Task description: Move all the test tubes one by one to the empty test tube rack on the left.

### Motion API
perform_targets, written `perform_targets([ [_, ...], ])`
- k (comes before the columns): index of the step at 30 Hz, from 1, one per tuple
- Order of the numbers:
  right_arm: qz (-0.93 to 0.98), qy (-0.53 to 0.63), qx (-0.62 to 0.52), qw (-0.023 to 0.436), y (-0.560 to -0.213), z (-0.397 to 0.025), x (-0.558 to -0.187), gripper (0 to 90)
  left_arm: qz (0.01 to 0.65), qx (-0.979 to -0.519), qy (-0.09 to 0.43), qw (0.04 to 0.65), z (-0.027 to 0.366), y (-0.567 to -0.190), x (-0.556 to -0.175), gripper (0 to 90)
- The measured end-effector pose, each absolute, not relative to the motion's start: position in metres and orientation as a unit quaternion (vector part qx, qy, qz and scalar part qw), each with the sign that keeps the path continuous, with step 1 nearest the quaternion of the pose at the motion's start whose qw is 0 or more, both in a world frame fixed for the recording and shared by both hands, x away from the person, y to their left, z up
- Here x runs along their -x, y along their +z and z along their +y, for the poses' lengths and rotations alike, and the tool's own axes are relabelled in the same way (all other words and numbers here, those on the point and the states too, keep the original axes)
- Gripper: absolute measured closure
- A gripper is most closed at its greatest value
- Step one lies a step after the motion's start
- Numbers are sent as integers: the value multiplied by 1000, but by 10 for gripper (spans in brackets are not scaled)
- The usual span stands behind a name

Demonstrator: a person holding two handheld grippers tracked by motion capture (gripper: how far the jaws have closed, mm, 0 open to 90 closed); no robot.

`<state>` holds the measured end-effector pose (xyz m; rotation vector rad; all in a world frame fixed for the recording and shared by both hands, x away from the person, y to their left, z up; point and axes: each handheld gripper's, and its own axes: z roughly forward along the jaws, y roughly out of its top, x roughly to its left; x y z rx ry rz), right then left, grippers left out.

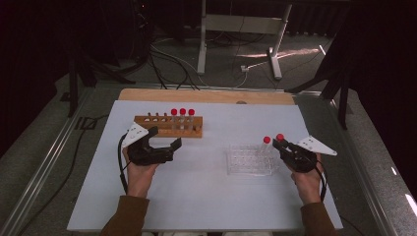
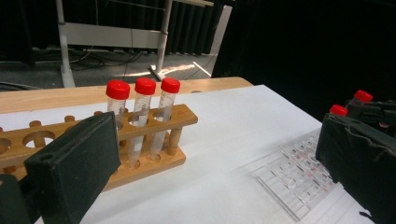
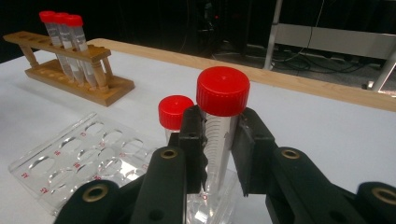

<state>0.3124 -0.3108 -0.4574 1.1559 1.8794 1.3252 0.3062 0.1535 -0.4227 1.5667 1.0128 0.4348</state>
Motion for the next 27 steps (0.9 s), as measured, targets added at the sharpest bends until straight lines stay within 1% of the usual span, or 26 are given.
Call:
perform_targets([
  [9, 696, 499, -430, 286, -451, -311, -309, 743, 432, -671, 183, 574, 153, -424, -307, 5],
  [27, 679, 524, -417, 301, -424, -316, -297, 742, 432, -675, 180, 571, 151, -425, -307, 5],
])
